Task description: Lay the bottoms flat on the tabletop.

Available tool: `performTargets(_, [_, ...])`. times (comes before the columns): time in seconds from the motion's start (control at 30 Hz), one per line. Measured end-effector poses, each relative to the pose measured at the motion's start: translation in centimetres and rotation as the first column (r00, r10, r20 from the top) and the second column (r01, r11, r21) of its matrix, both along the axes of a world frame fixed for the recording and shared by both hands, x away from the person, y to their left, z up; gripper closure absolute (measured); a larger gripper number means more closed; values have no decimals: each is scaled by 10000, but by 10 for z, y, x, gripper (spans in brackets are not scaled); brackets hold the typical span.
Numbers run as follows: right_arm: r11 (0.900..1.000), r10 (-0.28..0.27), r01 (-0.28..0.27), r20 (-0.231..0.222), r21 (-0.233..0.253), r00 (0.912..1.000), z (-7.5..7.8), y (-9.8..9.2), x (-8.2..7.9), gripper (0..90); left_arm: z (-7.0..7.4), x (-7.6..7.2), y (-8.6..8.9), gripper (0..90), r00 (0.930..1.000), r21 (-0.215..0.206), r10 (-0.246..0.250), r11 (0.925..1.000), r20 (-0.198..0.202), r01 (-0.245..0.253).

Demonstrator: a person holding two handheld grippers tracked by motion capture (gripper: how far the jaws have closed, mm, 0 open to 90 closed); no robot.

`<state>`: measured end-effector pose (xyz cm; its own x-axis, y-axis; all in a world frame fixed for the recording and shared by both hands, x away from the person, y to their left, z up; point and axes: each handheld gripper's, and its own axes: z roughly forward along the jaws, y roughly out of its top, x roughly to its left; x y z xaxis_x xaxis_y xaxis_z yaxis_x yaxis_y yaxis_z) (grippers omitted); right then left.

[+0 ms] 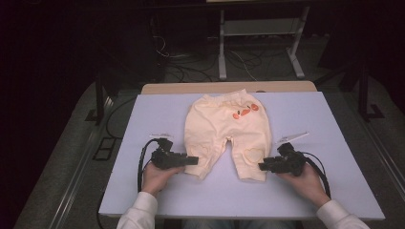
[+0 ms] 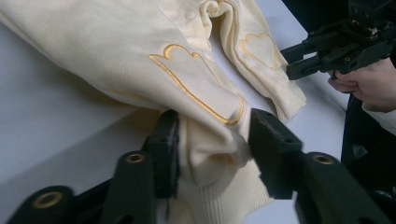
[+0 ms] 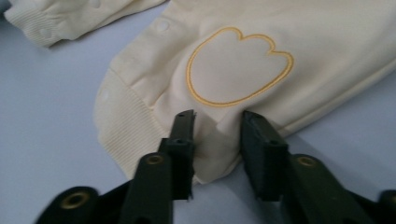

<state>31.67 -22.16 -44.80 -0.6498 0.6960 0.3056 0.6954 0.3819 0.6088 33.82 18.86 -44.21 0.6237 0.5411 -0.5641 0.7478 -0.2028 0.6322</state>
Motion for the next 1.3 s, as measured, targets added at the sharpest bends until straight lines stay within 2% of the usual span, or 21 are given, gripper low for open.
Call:
performTargets(0.1, [9999,129,-129,14,96,9999,1,2,-2,799,0,0,0,661,10000,41,-66,10000,-49,66])
performTargets(0.17, [9998,141,-141,8,143,9999,2,2,-1,831,0,0,0,707,9999,61,-116,9999,-87,116])
performTargets(0.23, [9992,152,-144,-220,366,9996,1,-1,1,840,1,-1,1,736,10000,65,-40,10000,-38,40])
performTargets(0.33, [9980,184,-160,-390,604,9991,4,-9,4,847,2,-2,2,751,10000,-150,-48,9999,-66,47])
performTargets(0.5, [9935,232,-164,-591,1131,9980,12,-27,4,849,2,-5,4,757,9992,-704,20,9975,-406,-49])
performTargets(0.6, [9895,272,-162,-750,1434,9968,15,-38,3,849,1,-9,4,757,9985,-751,-20,9972,-541,-21])
performTargets(0.8, [9911,310,-198,-834,1317,9960,14,-49,0,848,-1,-14,6,756,9984,-262,57,9996,-555,-72])
performTargets(0.83, [9915,347,-237,-846,1279,9958,14,-49,-1,848,-1,-15,5,756,9988,-6,78,10000,-478,-79])
performTargets(1.03, [9943,459,-359,-990,1009,9940,13,-51,-2,847,-2,-17,4,756,9991,536,73,9985,-429,-50])
performTargets(1.23, [9945,566,-464,-1086,939,9925,12,-54,-3,847,-5,-17,4,757,9979,730,135,9973,-634,-89])
performTargets(1.3, [9943,582,-477,-1103,958,9922,12,-54,-3,847,-5,-17,5,757,9963,589,186,9982,-835,-137])
